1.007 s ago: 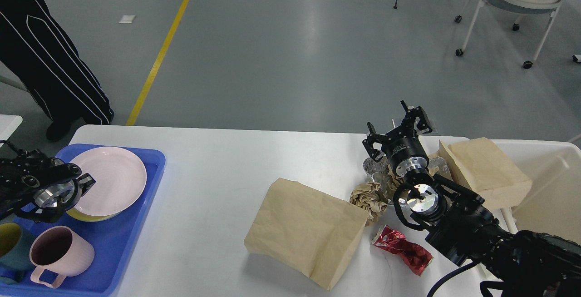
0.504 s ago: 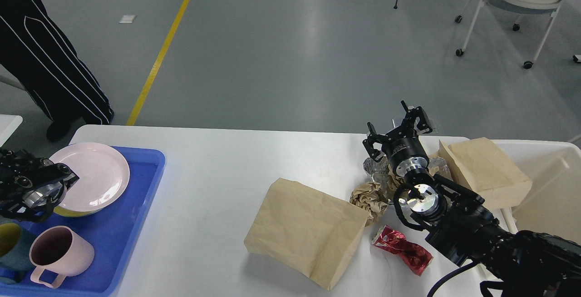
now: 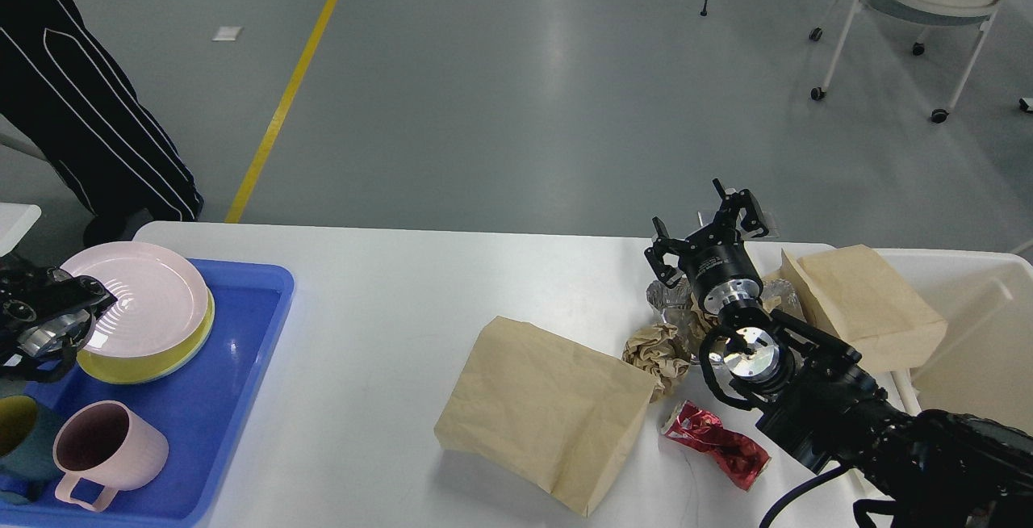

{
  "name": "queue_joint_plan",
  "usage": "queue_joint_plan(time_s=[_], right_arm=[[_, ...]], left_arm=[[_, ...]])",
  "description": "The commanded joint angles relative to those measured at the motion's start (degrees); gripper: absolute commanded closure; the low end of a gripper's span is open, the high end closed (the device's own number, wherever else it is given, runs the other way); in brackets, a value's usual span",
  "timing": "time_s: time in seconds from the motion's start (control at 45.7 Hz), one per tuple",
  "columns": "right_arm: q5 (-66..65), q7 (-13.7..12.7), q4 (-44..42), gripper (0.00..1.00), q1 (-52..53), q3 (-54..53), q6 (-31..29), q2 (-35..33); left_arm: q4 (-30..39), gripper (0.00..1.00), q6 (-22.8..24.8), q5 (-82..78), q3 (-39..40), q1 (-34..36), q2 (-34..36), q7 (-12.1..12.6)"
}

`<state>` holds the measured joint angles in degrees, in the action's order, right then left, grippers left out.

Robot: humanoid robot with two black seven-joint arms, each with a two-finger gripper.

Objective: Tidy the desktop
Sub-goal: 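Release the pink plate and adjust it on the yellow plate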

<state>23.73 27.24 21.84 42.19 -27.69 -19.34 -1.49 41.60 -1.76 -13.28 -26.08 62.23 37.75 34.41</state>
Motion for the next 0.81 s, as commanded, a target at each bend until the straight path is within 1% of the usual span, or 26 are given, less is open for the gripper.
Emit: queue_joint_plan(time_s=[0.0,0.131,0.197,0.788], right_arm=[[-0.1,0.0,0.0,0.00,0.0,0.0,0.0,0.0],[0.0,0.0,0.0,0.00,0.0,0.0,0.0,0.0],[0.0,0.0,0.0,0.00,0.0,0.0,0.0,0.0],[0.0,0.0,0.0,0.00,0.0,0.0,0.0,0.0]], left_arm=[[-0.9,1.00,0.0,0.0,-0.4,-0.3,0.1,-1.1],[-2.7,1.00,0.0,0.0,-1.1,-1.6,-0.3,-3.0],[-2.8,1.00,0.0,0.0,-1.3,-2.4,-0.6,-3.4],[-1.9,1.00,0.1,1.1,-1.1,-2.6,-5.4,-3.2]])
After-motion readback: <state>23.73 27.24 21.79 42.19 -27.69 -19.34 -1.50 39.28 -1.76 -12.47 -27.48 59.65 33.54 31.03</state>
